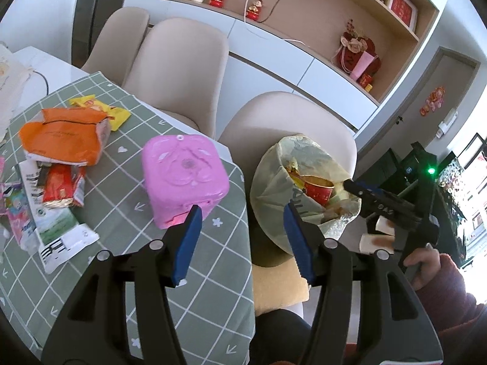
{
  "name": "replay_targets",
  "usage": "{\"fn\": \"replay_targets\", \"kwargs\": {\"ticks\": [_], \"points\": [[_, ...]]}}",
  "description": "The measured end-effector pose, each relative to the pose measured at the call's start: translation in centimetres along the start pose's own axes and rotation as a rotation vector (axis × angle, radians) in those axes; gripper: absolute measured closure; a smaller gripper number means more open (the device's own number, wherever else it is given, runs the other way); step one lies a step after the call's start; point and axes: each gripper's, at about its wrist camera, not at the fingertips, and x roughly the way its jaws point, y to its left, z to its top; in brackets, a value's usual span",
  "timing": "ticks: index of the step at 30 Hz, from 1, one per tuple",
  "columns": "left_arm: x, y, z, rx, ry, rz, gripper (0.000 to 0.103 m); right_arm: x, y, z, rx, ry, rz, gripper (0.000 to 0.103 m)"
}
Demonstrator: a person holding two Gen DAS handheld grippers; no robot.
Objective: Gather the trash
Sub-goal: 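Lower the red cup into the bin and open the right gripper, then grasp the orange wrapper with the left gripper while the right reaches the yellow packet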
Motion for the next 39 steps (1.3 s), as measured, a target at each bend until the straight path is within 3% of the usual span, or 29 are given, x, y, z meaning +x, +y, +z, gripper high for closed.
{"fn": "replay_targets", "kwargs": {"ticks": [5, 8, 15, 21, 24, 29, 32, 35, 39], "points": [[-1.8, 1.7, -0.7, -0.014, -0.03, 0.05, 0.05, -1.5, 1.6, 1.0, -0.006, -0.02, 0.032, 0.046], [-3.1, 3.6, -1.4, -0.051, -0.054, 0.094, 0.05, -2.1, 3.2, 1.5, -0.016, -0.041, 0.097, 0.046], [-7.3, 9.5, -3.9, -0.168, -0.101, 0.243, 0.05, -2.7, 10.6, 1.4, -0.181, -0.069, 0.185, 0.046], [-10.8, 15.2, -6.4, -0.304, -0.131, 0.359, 0.05, -2.1, 16.3, 0.9, -0.269, -0.079, 0.18, 0.046], [-11.9, 17.4, -6.7, -0.341, -0.147, 0.372, 0.05, -2.0, 17.9, 0.4, -0.3, -0.086, 0.162, 0.046], [-11.6, 18.9, -4.5, -0.363, -0.165, 0.296, 0.05, -2.0, 19.3, 0.9, -0.318, -0.105, 0.102, 0.046], [-9.9, 18.7, -1.5, -0.326, -0.195, 0.266, 0.05, -1.6, 19.7, 1.8, -0.33, -0.103, 0.074, 0.046], [-7.0, 19.1, 1.8, -0.294, -0.192, 0.304, 0.05, -1.2, 19.8, 3.2, -0.342, -0.118, 0.092, 0.046], [-2.4, 21.6, 5.1, -0.331, -0.134, 0.346, 0.05, -0.1, 20.2, 6.5, -0.401, -0.137, 0.132, 0.046]]}}
